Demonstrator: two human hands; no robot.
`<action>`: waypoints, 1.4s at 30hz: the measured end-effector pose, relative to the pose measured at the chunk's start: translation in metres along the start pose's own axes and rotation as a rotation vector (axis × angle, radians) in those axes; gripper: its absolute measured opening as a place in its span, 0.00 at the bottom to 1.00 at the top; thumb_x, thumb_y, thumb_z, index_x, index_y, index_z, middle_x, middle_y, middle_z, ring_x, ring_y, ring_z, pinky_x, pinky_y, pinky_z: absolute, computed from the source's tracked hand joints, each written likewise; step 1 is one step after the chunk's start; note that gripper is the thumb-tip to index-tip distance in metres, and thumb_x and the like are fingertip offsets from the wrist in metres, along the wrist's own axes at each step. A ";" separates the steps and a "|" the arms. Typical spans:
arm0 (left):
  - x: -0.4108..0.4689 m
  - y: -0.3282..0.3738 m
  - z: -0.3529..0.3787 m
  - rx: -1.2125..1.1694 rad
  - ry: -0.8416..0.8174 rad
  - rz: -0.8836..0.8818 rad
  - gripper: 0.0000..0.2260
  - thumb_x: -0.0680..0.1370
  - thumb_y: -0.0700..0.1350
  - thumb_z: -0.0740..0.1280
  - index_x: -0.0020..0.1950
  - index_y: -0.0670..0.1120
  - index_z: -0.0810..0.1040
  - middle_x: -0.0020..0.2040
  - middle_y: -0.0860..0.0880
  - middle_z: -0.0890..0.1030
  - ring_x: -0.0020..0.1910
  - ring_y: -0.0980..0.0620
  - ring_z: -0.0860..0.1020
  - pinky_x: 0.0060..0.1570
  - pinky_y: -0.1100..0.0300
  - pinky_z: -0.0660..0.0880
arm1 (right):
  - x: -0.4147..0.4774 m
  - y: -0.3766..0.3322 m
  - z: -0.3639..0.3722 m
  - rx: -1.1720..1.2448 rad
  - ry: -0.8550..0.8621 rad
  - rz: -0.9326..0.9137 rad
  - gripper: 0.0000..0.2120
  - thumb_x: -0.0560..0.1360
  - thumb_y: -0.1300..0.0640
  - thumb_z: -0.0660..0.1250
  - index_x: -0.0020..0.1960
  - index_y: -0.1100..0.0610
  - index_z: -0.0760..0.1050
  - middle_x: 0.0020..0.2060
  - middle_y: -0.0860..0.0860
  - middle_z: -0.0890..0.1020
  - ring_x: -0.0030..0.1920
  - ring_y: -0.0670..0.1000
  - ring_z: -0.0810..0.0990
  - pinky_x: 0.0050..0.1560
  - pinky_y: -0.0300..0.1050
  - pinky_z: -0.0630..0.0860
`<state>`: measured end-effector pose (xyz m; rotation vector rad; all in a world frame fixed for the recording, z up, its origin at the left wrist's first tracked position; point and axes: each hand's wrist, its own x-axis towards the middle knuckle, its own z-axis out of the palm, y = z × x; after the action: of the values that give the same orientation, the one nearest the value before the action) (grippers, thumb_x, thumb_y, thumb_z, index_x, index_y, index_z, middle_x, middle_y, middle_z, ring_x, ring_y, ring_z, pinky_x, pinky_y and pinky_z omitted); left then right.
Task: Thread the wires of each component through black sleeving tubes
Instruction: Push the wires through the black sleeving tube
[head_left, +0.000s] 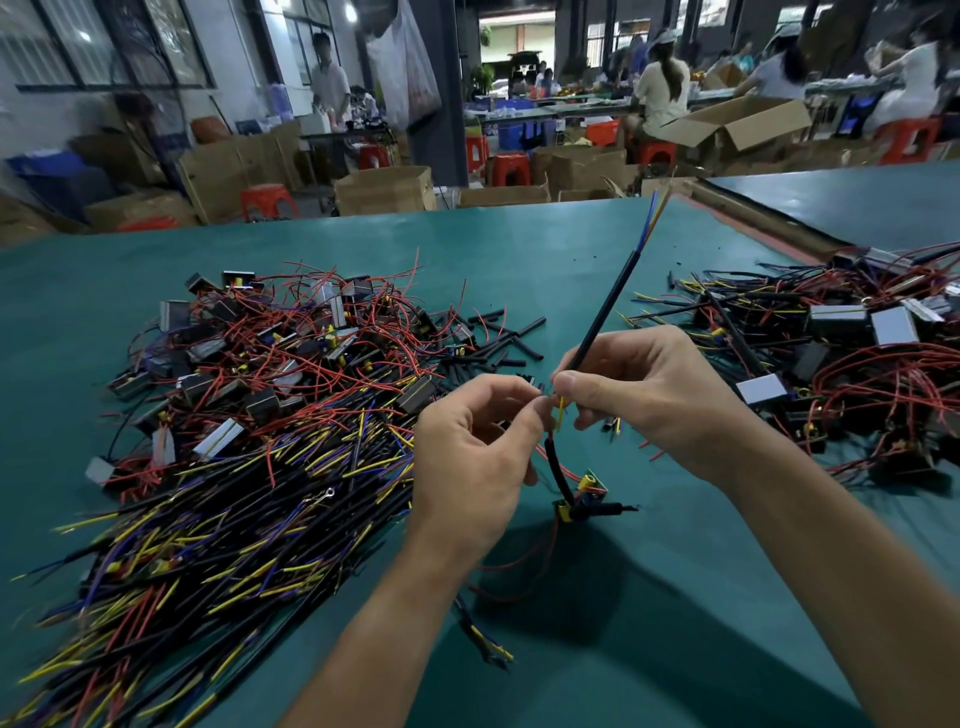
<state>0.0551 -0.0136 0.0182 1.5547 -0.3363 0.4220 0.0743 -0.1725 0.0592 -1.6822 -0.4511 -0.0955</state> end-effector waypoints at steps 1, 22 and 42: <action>0.000 0.000 0.000 0.023 0.000 0.010 0.04 0.75 0.39 0.72 0.41 0.45 0.81 0.33 0.44 0.82 0.23 0.54 0.74 0.22 0.66 0.70 | 0.000 0.000 0.000 -0.001 0.001 0.001 0.02 0.72 0.66 0.71 0.41 0.62 0.82 0.32 0.56 0.83 0.30 0.50 0.77 0.35 0.40 0.79; 0.005 0.002 -0.001 -0.083 -0.026 -0.327 0.05 0.76 0.36 0.68 0.41 0.38 0.80 0.22 0.49 0.72 0.18 0.55 0.67 0.21 0.66 0.65 | 0.000 0.002 0.004 -0.125 -0.003 -0.032 0.06 0.73 0.67 0.71 0.39 0.59 0.82 0.32 0.56 0.83 0.30 0.45 0.77 0.32 0.37 0.77; 0.007 0.007 -0.008 -0.326 -0.107 -0.533 0.06 0.76 0.37 0.68 0.39 0.45 0.80 0.25 0.52 0.72 0.19 0.59 0.66 0.21 0.68 0.63 | 0.002 0.007 0.003 0.022 -0.044 0.084 0.07 0.73 0.69 0.70 0.40 0.60 0.80 0.30 0.52 0.81 0.28 0.47 0.76 0.33 0.39 0.77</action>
<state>0.0574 -0.0057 0.0274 1.2842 -0.0575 -0.1290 0.0778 -0.1696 0.0529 -1.6814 -0.4128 0.0078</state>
